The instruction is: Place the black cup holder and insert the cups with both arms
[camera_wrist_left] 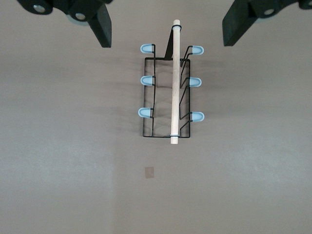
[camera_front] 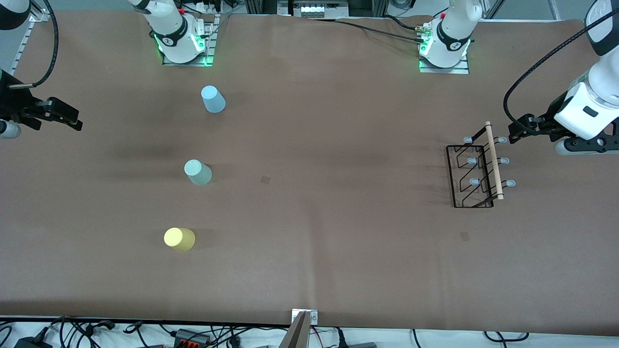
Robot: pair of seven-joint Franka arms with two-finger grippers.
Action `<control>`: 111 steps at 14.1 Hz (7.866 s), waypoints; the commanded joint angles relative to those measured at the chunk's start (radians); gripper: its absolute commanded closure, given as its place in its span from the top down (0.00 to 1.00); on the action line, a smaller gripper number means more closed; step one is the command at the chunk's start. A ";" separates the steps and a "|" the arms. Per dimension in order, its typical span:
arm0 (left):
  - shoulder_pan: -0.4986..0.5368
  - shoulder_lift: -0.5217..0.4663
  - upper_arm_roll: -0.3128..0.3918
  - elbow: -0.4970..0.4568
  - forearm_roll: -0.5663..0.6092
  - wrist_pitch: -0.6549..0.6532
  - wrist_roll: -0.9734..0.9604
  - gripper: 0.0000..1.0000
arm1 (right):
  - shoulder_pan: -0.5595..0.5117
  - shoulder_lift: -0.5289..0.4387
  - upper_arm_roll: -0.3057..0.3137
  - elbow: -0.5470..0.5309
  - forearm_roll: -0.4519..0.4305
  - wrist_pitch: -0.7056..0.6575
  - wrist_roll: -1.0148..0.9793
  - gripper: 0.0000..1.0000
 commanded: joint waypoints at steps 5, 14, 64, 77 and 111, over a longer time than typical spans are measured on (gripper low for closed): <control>-0.005 0.026 -0.002 -0.017 0.004 0.014 0.000 1.00 | -0.005 -0.028 0.001 -0.033 -0.002 0.005 0.009 1.00; 0.048 0.063 -0.004 -0.320 0.084 0.398 0.090 1.00 | -0.001 0.007 0.005 -0.059 -0.002 0.011 0.011 1.00; -0.380 0.600 -0.507 0.171 0.224 0.340 -0.813 0.03 | 0.245 0.457 0.011 -0.201 0.145 0.309 0.327 0.21; -0.188 0.424 -0.524 0.315 0.271 -0.061 -0.607 1.00 | 0.269 0.357 0.033 -0.072 0.150 0.003 0.325 0.21; 0.062 -0.053 -0.105 -0.012 -0.006 -0.031 0.050 1.00 | 0.641 0.516 0.248 0.057 0.187 0.258 0.799 0.21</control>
